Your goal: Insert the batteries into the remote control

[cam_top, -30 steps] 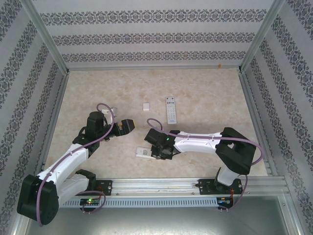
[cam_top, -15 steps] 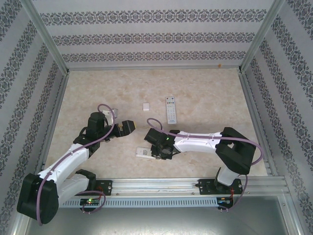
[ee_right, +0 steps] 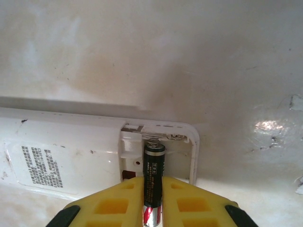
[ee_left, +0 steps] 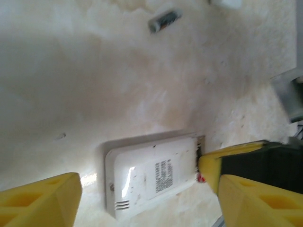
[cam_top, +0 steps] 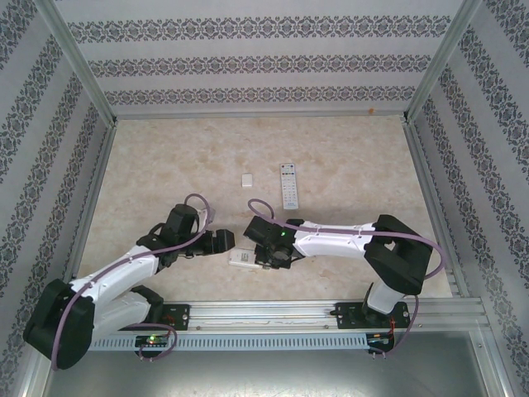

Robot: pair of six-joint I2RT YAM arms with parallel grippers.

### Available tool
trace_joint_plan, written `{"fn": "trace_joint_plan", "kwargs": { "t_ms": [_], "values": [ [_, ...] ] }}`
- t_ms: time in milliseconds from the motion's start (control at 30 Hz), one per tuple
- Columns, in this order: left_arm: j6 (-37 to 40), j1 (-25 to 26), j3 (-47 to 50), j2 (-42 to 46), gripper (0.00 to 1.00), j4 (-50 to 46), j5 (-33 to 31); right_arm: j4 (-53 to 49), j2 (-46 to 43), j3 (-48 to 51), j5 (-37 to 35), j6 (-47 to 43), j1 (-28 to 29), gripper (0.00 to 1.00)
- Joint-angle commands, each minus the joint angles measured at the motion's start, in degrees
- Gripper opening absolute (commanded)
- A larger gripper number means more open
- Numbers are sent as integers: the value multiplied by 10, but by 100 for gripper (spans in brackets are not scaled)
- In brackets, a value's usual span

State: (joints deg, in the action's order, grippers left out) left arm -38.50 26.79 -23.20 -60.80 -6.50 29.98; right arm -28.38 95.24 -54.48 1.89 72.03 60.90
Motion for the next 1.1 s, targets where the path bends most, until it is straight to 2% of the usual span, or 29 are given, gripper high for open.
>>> {"fn": "trace_joint_plan", "kwargs": {
  "t_ms": [0,167,300,400,533,633,700,900,1067],
  "values": [
    [-22,17,10,-28,66,-19,0,-2,23,-3,-7,-8,3,15],
    [-34,29,11,-100,47,26,54,16,29,3,-33,-27,4,12],
    [-23,45,1,-158,37,27,70,36,31,8,-67,-53,4,9],
    [-16,50,-5,-191,32,14,60,53,33,9,-96,-65,12,7],
    [-17,50,-8,-206,29,12,54,114,54,42,-96,-45,23,6],
    [-19,50,-15,-204,29,11,51,140,67,50,-85,-36,31,6],
    [-24,49,-21,-200,29,7,48,115,45,36,-109,-49,36,10],
    [-46,49,-23,-151,44,-30,-17,43,-44,17,-156,-60,24,27],
    [-47,50,-27,-91,53,-84,-84,31,-94,14,-151,-102,-1,30]
  ]
}}
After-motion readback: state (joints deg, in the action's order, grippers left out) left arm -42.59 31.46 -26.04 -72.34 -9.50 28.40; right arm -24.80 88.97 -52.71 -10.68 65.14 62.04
